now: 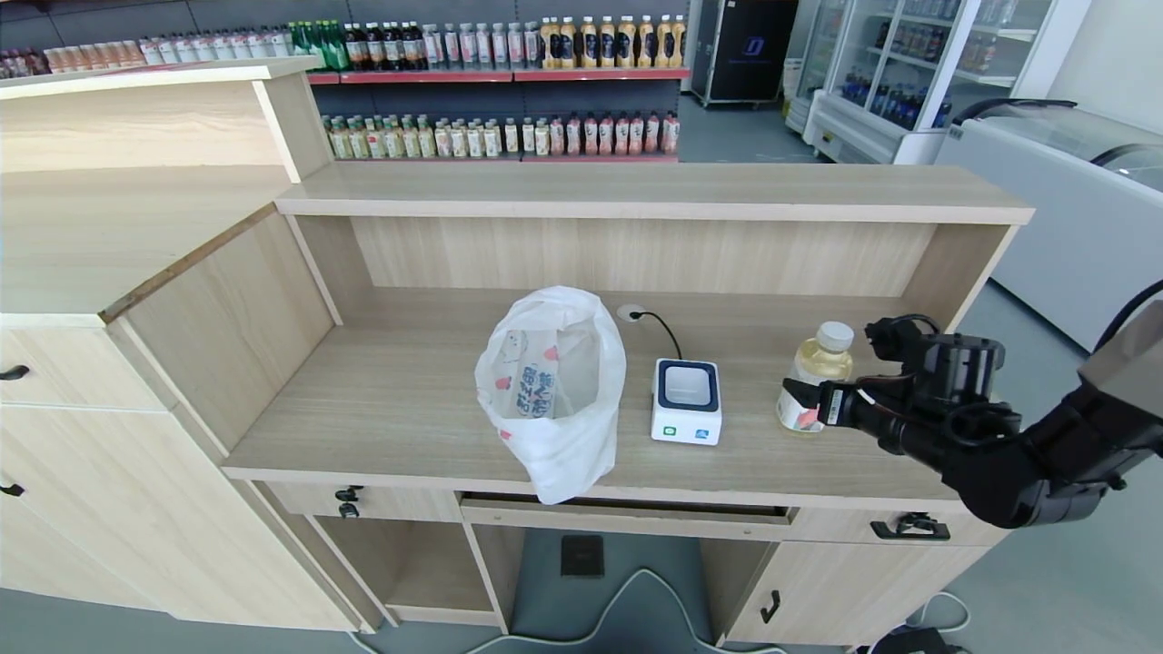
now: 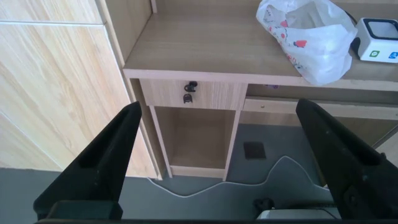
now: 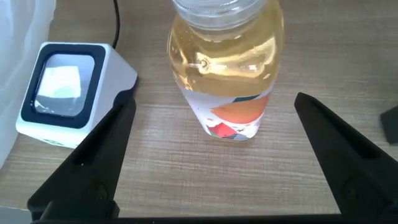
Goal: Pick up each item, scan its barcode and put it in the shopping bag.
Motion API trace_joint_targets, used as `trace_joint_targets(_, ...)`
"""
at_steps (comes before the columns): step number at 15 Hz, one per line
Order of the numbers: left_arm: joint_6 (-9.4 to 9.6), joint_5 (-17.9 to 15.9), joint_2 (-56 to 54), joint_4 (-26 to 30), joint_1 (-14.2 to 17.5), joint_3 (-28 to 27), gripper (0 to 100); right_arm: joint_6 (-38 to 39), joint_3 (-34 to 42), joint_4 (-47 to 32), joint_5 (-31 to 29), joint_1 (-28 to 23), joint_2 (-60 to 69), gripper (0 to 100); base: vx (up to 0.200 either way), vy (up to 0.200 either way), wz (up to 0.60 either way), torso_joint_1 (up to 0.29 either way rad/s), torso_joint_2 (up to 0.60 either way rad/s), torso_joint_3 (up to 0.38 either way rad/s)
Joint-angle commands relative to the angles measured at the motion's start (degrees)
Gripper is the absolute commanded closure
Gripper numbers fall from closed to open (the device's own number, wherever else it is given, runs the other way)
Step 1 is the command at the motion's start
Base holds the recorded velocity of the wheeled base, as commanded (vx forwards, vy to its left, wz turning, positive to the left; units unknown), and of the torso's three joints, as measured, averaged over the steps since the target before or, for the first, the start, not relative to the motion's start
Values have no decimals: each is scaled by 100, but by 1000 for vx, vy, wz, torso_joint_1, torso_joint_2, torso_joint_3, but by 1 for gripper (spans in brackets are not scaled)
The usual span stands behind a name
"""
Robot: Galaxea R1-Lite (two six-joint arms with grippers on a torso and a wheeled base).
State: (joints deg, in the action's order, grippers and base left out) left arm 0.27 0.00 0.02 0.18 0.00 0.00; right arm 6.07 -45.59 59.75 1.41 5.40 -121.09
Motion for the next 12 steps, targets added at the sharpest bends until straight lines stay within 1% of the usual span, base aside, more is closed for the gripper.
trace_joint_targets(1, 0, 0, -2, -1, 0, 0, 0, 140, -152, 11, -335, 269, -336, 0, 0, 0, 0, 0, 0, 0)
trace_joint_targets(4, 0, 0, -2, -1, 0, 0, 0, 210, -345, 37, -1003, 479, -635, 0, 0, 0, 0, 0, 0, 0)
trace_joint_targets(7, 0, 0, -2, -1, 0, 0, 0, 245, -697, 125, -1108, 646, -837, 0, 0, 0, 0, 0, 0, 0)
trace_joint_targets(10, 0, 0, -2, -1, 0, 0, 0, 210, -1092, 81, -1143, 655, -1022, 0, 0, 0, 0, 0, 0, 0)
trace_joint_targets(11, 0, 0, -2, -1, 0, 0, 0, 158, -1136, 72, -1170, 655, -1040, 0, 0, 0, 0, 0, 0, 0)
trace_joint_targets(12, 0, 0, -2, -1, 0, 0, 0, -45, -1154, 72, -1337, 646, -1040, 0, 0, 0, 0, 0, 0, 0)
